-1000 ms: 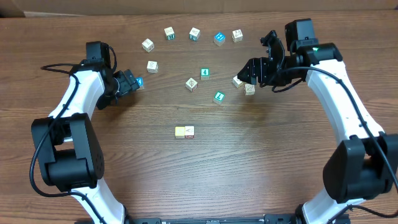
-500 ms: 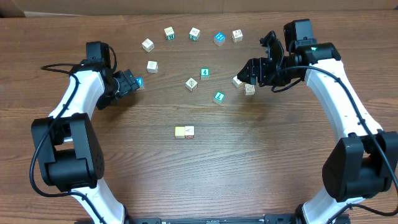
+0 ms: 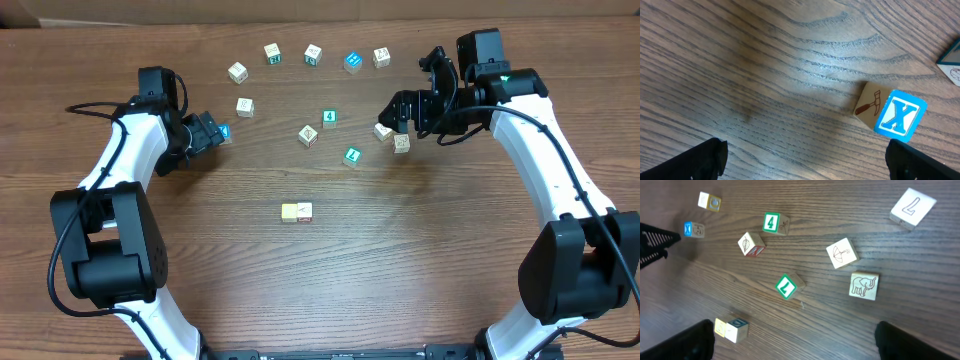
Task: Form a horizontal line
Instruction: 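Lower the right gripper over the white elephant block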
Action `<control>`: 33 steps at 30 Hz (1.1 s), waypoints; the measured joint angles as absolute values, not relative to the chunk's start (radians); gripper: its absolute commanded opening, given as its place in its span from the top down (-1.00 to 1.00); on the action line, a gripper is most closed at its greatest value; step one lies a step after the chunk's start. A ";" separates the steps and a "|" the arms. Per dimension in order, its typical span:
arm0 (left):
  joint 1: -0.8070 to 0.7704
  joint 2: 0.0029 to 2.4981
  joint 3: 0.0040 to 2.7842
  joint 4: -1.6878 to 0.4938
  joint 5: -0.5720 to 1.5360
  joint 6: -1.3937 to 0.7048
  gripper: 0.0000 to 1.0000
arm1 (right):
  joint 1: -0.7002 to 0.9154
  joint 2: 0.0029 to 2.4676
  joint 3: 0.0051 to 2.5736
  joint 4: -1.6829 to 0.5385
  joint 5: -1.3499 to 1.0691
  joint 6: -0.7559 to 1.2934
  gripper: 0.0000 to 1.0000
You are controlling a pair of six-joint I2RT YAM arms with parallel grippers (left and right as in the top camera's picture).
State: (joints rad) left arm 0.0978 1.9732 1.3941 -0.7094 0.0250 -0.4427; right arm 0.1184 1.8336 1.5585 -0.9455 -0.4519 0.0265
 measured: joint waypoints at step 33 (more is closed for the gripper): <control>0.098 1.973 1.394 -0.709 0.025 -0.443 -0.99 | 0.270 2.035 1.559 -0.875 0.031 0.130 -0.32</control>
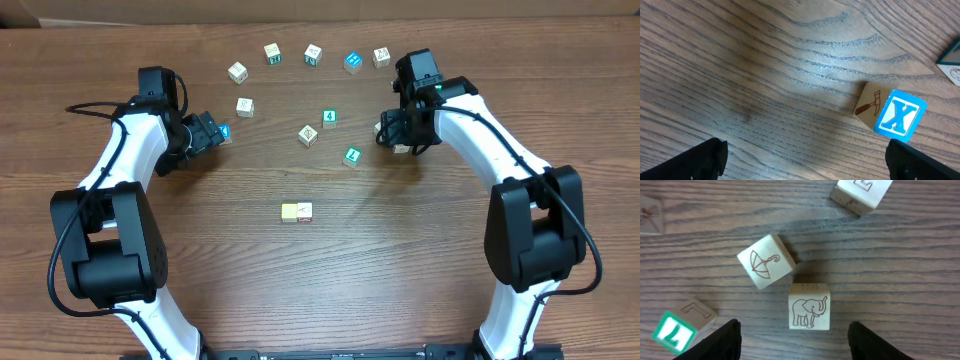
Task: Form a horizontal line
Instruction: 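Lower the right gripper over the white elephant block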
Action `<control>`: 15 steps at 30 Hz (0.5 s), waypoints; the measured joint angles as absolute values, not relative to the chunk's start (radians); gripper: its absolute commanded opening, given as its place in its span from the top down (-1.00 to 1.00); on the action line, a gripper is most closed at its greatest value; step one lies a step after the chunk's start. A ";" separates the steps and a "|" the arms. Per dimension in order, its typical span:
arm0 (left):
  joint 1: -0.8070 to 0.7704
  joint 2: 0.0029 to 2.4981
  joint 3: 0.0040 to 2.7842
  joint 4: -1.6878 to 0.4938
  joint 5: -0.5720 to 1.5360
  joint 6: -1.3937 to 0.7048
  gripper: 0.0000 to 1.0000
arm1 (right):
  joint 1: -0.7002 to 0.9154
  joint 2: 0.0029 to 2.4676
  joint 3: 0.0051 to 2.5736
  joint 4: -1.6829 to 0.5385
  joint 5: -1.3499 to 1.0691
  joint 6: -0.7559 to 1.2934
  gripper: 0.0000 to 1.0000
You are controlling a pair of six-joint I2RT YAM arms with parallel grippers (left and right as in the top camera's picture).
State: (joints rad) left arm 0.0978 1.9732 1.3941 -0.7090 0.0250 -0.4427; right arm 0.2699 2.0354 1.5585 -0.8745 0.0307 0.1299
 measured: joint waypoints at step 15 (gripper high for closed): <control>0.098 1.973 1.394 -0.709 0.025 -0.443 -0.99 | 0.270 2.086 1.559 -0.864 0.082 0.139 -0.81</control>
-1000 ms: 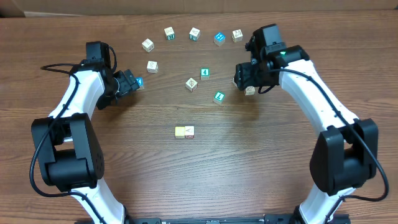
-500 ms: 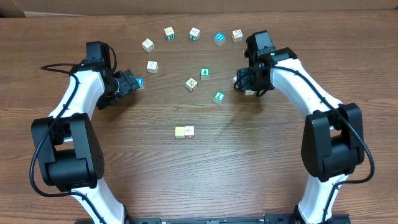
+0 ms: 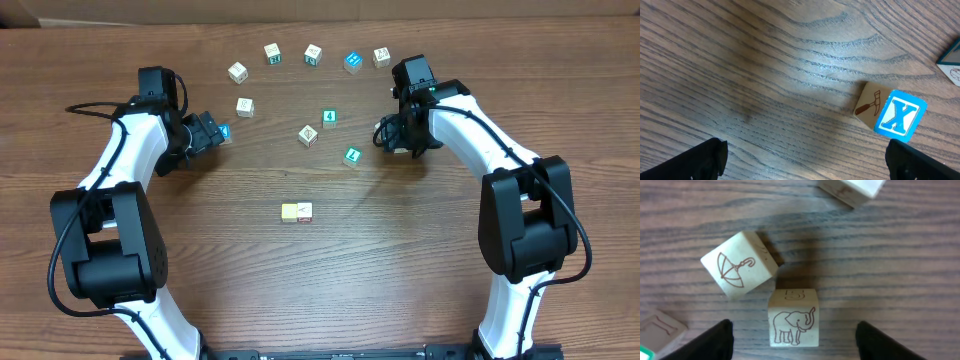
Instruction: Form a horizontal line
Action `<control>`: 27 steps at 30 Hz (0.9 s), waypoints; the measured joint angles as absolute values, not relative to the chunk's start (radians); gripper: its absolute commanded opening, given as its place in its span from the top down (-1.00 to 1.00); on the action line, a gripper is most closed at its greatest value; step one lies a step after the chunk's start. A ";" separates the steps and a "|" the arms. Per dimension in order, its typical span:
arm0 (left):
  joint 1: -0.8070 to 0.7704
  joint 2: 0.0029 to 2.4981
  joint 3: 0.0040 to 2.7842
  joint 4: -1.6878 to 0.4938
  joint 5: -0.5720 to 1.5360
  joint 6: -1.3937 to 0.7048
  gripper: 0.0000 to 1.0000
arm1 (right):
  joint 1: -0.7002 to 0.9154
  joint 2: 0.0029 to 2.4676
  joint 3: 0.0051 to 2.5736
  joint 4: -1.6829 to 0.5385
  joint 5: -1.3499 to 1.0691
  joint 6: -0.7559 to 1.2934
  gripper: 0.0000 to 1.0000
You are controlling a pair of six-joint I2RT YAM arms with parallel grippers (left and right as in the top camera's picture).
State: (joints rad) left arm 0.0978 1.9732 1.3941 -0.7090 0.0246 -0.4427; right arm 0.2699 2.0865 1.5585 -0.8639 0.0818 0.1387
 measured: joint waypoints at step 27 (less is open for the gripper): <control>0.098 1.973 1.394 -0.709 0.025 -0.443 -0.99 | 0.270 2.086 1.559 -0.848 0.074 0.131 -0.62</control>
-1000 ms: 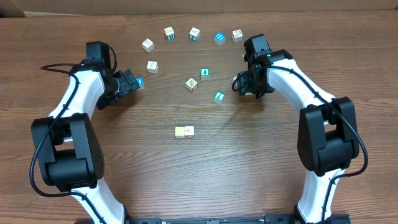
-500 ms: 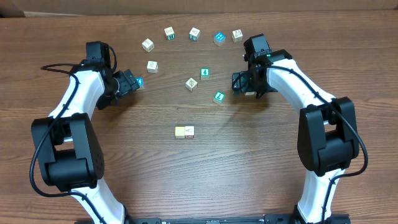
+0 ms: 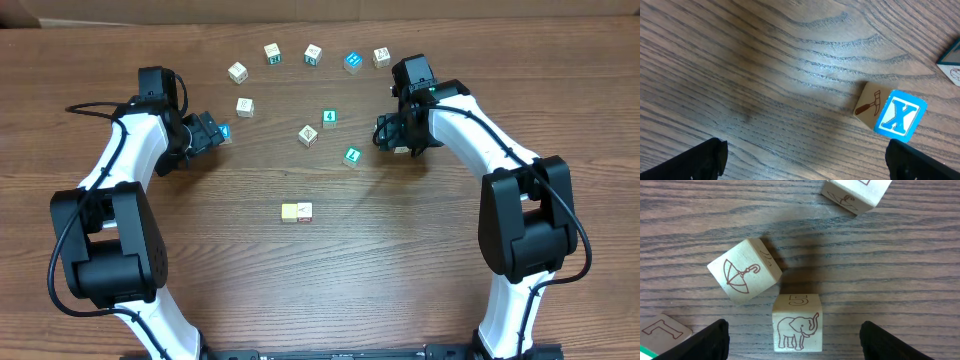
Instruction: Form a horizontal line
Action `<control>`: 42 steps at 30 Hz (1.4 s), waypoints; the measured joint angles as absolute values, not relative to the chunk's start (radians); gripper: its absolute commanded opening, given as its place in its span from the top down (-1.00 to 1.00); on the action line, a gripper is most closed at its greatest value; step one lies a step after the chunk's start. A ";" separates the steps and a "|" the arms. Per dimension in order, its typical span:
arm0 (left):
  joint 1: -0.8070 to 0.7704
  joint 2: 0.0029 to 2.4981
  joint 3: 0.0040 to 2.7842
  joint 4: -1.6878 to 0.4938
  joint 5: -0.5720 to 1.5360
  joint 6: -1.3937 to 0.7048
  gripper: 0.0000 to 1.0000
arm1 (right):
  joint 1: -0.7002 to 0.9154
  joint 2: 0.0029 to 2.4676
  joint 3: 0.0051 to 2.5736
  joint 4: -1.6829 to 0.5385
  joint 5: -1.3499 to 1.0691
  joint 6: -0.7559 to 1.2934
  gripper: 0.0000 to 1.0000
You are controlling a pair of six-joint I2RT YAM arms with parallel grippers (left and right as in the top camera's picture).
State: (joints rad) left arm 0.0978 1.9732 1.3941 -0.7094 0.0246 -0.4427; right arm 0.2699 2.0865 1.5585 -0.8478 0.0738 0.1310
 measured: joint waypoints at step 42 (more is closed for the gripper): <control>0.098 1.973 1.394 -0.709 0.025 -0.443 -0.99 | 0.270 2.086 1.559 -0.845 0.074 0.154 -0.61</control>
